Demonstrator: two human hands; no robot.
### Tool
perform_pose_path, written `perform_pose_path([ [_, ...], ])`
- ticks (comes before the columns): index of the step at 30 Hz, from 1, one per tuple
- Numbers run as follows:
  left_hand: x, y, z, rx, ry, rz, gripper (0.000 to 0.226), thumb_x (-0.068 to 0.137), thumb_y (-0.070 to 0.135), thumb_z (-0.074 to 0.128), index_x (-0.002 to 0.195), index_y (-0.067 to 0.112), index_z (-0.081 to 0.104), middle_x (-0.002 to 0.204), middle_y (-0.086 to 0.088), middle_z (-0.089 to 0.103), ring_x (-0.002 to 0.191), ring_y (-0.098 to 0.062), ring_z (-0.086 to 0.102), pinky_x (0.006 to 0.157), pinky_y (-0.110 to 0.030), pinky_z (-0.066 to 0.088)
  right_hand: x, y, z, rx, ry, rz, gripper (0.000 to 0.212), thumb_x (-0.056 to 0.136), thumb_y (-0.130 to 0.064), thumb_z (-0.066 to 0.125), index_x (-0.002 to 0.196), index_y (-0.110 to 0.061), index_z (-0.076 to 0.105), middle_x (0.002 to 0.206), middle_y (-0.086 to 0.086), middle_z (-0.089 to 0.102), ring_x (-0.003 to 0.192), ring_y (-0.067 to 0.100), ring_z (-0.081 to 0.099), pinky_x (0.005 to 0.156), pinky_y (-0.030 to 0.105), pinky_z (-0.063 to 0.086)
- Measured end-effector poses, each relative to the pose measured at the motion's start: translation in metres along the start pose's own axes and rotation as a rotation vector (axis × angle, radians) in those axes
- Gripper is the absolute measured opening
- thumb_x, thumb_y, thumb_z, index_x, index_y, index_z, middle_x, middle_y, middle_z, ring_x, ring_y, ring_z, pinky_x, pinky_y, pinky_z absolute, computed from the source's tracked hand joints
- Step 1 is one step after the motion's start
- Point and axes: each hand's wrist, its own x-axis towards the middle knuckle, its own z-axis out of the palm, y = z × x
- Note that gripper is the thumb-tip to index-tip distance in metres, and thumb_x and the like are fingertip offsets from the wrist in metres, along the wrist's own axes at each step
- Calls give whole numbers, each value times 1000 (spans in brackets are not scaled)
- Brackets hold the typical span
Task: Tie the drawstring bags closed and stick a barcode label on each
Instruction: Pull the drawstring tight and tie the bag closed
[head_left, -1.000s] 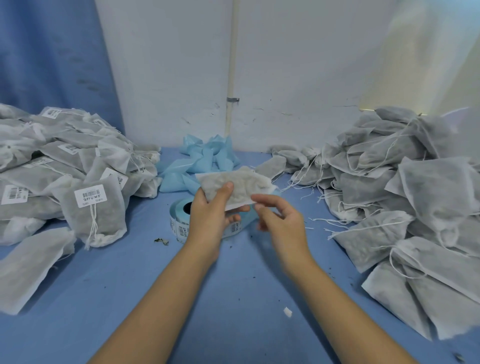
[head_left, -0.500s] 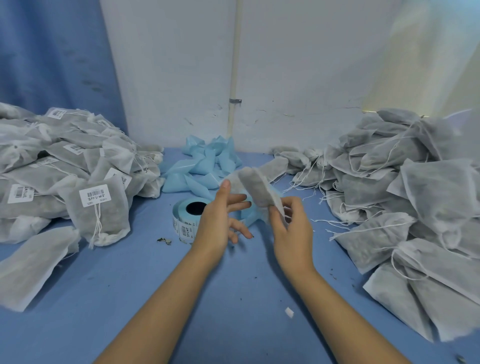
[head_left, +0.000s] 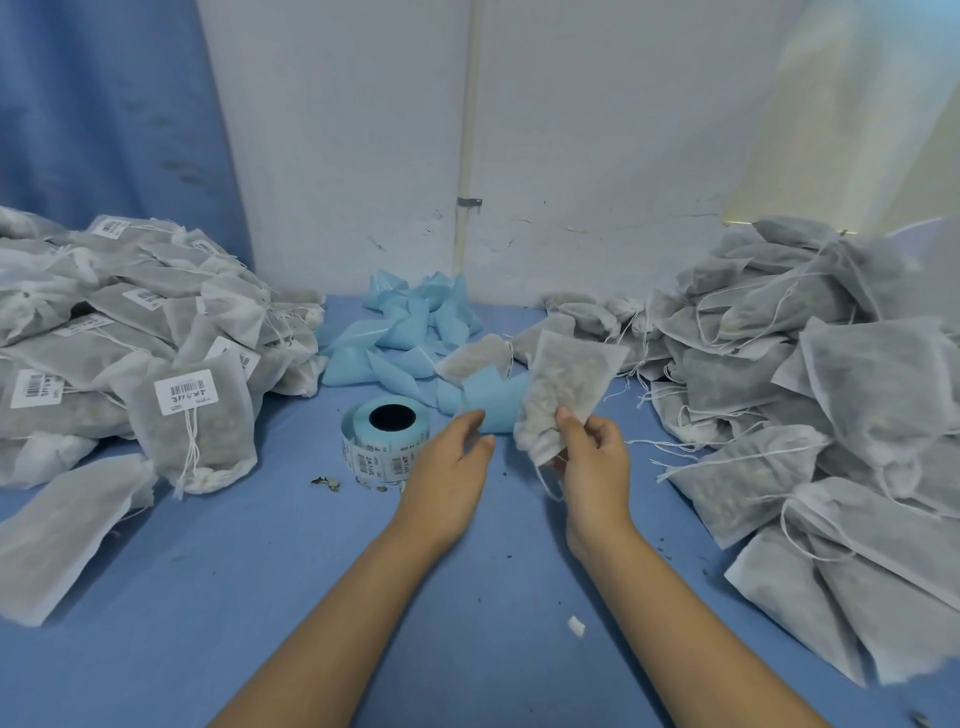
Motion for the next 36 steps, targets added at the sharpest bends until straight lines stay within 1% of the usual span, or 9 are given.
perform_pose_path([
  [2, 0, 6, 1, -169, 23, -87, 22, 96, 16, 51, 112, 15, 65, 112, -1, 68, 88, -14, 64, 74, -30, 51, -1, -1, 1, 79, -21, 61, 11, 93, -16, 60, 90, -10, 52, 84, 6, 63, 73, 15, 62, 59, 17, 52],
  [5, 1, 12, 2, -417, -5, -267, 13, 94, 17, 54, 91, 14, 66, 91, -5, 72, 51, -13, 59, 42, -22, 39, -1, 0, 0, 202, -74, 141, 8, 94, -10, 59, 91, -6, 53, 90, 11, 66, 82, 19, 65, 63, 19, 56],
  [10, -3, 16, 6, -824, -137, -440, 12, 94, 8, 56, 99, -2, 62, 90, -15, 71, 69, -21, 72, 53, -21, 54, -2, 1, 0, 278, -175, 253, 10, 95, -7, 56, 99, 2, 58, 98, 18, 68, 81, 20, 69, 68, 23, 56],
  [17, -3, 14, 5, -741, -55, -395, 14, 96, 11, 53, 85, 6, 61, 54, 1, 64, 50, -9, 63, 53, -17, 51, -3, 9, 3, -87, -244, 140, 42, 95, -23, 58, 108, 17, 58, 106, 31, 65, 96, 36, 66, 93, 42, 53],
  [21, -1, 16, 6, -770, -6, -381, 21, 96, 5, 43, 80, 10, 55, 51, -3, 53, 45, -14, 52, 55, -25, 42, -7, 10, 6, -323, -303, 49, 40, 96, -35, 51, 73, -11, 73, 74, 8, 73, 64, 13, 66, 69, 27, 54],
  [24, -2, 15, 6, -727, -42, -348, 24, 92, -3, 40, 88, 10, 60, 51, -5, 49, 45, -17, 48, 55, -28, 39, -13, 10, 6, -391, -337, 9, 41, 93, -33, 57, 59, -12, 69, 61, 5, 67, 59, 13, 59, 65, 28, 49],
  [28, -3, 15, 7, -586, -109, -295, 33, 89, -9, 36, 101, 10, 60, 46, -4, 46, 38, -16, 47, 46, -24, 35, -14, 7, 6, -232, -345, 17, 16, 86, -8, 64, 71, -11, 70, 59, 4, 62, 56, 16, 55, 60, 26, 46],
  [33, -4, 15, 9, -514, -154, -247, 33, 89, -9, 37, 102, 12, 59, 45, -1, 34, 34, -13, 35, 44, -25, 23, -13, 1, 5, -126, -365, 128, 13, 85, -4, 61, 72, -2, 66, 70, 22, 60, 65, 31, 53, 69, 42, 44],
  [36, -5, 16, 9, -655, -247, -373, 24, 90, -9, 34, 89, 10, 50, 47, 2, 31, 35, -9, 28, 40, -18, 20, -7, -1, 3, -80, -294, 211, 13, 84, -4, 61, 74, -6, 69, 75, 11, 67, 72, 22, 57, 71, 27, 46],
])
